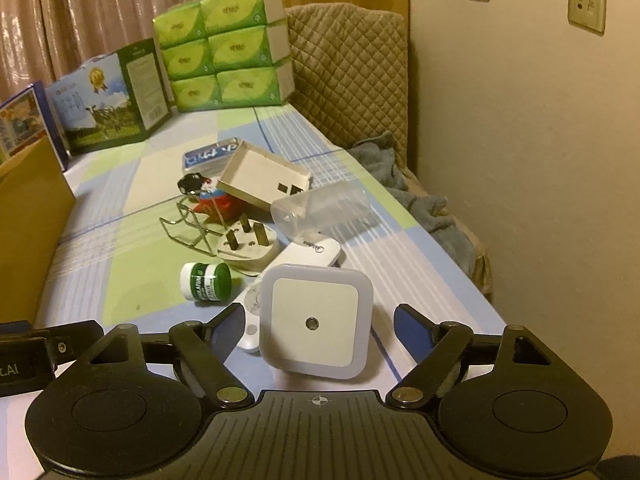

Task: Organize rigid objects
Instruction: 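Grasp the green-and-white jar with the left tool while the right tool grasps the white square night light, then carry the jar and night light into the cardboard box while opening both tools to release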

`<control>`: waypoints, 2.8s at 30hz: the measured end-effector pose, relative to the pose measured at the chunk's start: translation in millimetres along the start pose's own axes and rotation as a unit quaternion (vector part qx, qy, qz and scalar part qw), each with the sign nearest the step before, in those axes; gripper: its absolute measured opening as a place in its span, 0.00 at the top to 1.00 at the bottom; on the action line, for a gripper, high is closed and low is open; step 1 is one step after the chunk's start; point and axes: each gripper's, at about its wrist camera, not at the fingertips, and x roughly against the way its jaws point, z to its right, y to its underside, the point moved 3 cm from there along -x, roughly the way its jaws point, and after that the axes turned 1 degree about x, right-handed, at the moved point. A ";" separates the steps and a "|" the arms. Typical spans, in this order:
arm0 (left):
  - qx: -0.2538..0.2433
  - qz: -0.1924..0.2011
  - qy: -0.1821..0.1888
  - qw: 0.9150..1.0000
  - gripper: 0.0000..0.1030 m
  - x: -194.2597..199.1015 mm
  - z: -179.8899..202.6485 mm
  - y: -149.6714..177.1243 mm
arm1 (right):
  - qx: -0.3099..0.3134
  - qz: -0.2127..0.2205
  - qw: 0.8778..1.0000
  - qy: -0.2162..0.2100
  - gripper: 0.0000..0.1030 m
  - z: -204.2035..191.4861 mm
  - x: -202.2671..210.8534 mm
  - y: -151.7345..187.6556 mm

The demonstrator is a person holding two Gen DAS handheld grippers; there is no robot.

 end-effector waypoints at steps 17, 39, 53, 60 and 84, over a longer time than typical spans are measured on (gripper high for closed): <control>-0.003 -0.015 0.030 0.999 0.10 -20.6 9.3 -2.1 | 0.006 -0.007 1.000 0.001 0.39 0.9 -11.0 4.0; -0.062 -0.011 0.090 0.994 0.56 -71.1 58.1 -30.3 | -0.024 0.025 0.999 0.025 0.40 23.7 -5.0 -10.4; -0.064 -0.012 0.065 0.996 0.74 -36.0 42.2 -26.1 | -0.019 0.028 0.999 0.006 0.40 14.0 -2.5 -12.1; -0.046 0.023 0.055 0.997 0.74 20.2 20.1 -38.8 | -0.005 0.039 0.999 -0.029 0.40 -5.2 20.0 -26.6; 0.042 0.067 -0.131 0.988 0.74 136.5 -210.7 -60.0 | 0.161 0.026 0.940 -0.298 0.40 -266.0 58.8 -74.1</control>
